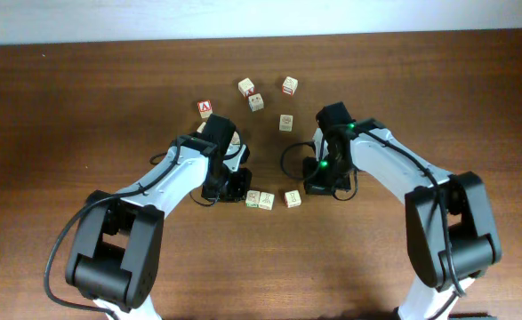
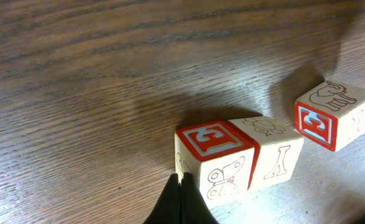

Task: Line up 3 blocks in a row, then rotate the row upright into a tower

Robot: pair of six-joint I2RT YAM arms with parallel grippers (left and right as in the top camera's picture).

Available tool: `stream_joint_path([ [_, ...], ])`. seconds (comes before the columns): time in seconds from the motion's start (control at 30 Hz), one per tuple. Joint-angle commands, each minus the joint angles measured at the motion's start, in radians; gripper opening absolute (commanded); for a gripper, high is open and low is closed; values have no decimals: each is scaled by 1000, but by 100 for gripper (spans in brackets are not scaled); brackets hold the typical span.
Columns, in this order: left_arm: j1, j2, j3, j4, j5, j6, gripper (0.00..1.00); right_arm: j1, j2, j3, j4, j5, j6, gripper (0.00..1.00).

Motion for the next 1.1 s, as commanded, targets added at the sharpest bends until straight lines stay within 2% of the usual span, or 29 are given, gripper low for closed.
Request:
stream_joint_path([
  [0.0,-4,12,-10,2,14,-16,0,50,9,0,13,-5,4,4],
  [0.3,-7,12,-10,1,15,-16,0,164,9,0,95,-13,107,4],
  [0.47,-19,12,-10,-2,14,-16,0,181,9,0,113,-12,113,4],
  [0.7,-19,12,-10,-2,6,-16,0,68,6,1,74,-114,24,4],
  [0.93,-19,12,-10,-6,6,-16,0,42,7,-35,82,-121,-27,4],
  [1.07,-19,12,-10,-5,6,-16,0,-43,7,-113,177,-308,-102,4],
])
